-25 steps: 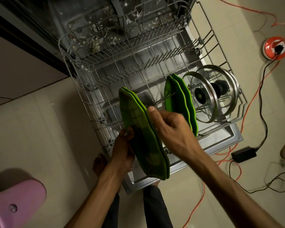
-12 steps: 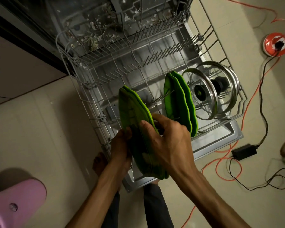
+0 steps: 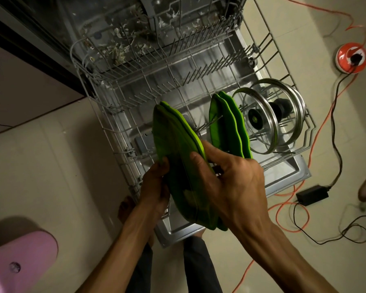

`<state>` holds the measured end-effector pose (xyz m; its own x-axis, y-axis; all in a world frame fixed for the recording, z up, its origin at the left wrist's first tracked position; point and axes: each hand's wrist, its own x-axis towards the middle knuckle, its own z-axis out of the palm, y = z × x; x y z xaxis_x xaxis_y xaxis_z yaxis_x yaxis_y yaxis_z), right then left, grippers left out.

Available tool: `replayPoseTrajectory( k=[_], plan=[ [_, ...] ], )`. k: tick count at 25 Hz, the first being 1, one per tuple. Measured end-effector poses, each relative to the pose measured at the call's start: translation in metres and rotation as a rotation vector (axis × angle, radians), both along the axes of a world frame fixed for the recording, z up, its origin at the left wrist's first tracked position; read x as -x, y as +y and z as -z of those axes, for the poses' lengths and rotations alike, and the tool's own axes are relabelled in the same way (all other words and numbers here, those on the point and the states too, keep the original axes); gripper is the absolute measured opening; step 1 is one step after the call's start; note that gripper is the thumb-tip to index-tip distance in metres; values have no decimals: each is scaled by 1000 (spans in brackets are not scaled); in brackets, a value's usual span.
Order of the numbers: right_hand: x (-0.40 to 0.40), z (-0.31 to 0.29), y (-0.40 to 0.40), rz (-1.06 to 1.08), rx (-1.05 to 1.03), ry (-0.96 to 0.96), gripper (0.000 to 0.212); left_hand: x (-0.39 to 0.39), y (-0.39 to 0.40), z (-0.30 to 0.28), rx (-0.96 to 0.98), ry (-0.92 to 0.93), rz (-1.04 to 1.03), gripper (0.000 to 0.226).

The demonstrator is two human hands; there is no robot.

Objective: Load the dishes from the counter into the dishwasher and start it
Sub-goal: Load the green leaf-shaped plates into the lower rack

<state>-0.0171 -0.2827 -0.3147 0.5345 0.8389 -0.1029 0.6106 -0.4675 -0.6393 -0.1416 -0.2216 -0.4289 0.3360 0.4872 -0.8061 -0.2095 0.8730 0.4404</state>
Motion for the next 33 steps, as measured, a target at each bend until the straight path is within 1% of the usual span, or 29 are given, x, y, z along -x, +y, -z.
replayPoseTrajectory(
  k=[2, 4, 5, 7, 8, 9, 10, 12, 13, 15, 17, 19, 22, 23, 25, 26, 29, 31, 32, 33],
  plan=[
    [-11, -7, -3, 11, 3, -28, 30, 0, 2, 3, 33, 8, -41, 27],
    [-29, -16, -4, 91, 14, 9, 28, 5, 5, 4, 75, 19, -90, 31],
    [-40, -19, -4, 148, 19, 29, 29, 9, 6, 5, 94, 18, -116, 39],
    [-65, -21, -3, 222, 37, 32, 34, 14, 7, 6, 114, -7, -129, 66],
    [-77, -20, -3, 234, 57, 9, 37, 16, 6, 7, 118, -33, -121, 73],
    [-86, -18, -2, 233, 78, -23, 40, 17, 5, 9, 111, -61, -107, 69],
    [-92, -15, -2, 226, 95, -56, 42, 18, 3, 9, 100, -84, -96, 56],
    [-99, -9, -1, 202, 117, -100, 46, 15, 2, 3, 108, -90, -113, 22],
    [-100, -4, 0, 176, 123, -118, 49, 13, 1, 2, 117, -81, -121, 13],
    [-99, 7, 1, 119, 121, -140, 54, 11, 0, 1, 119, -57, -108, 21],
    [-98, 17, 4, 78, 114, -155, 55, 10, 0, -1, 123, -37, -86, 17],
    [-95, 26, 6, 46, 134, -185, 54, 10, -1, -1, 128, -26, -63, 17],
    [-90, 39, 9, 50, 185, -188, 53, 12, -4, -2, 152, -39, -56, 16],
    [-89, 43, 10, 50, 202, -194, 54, 12, -4, -3, 151, -39, -55, 21],
    [-86, 50, 13, 32, 237, -212, 55, 13, -4, -2, 154, -23, -64, 45],
    [-86, 54, 15, 22, 259, -221, 55, 13, -4, -3, 156, -21, -73, 49],
    [-86, 65, 19, 7, 311, -222, 57, 14, -3, 0, 152, 3, -68, 36],
    [-86, 70, 21, -3, 327, -224, 55, 16, -2, 2, 141, 0, -62, 46],
    [-85, 71, 22, -9, 333, -225, 54, 16, -2, 1, 142, -21, -62, 47],
    [-84, 72, 23, -15, 337, -230, 52, 17, -3, 1, 143, -33, -61, 40]
  ],
)
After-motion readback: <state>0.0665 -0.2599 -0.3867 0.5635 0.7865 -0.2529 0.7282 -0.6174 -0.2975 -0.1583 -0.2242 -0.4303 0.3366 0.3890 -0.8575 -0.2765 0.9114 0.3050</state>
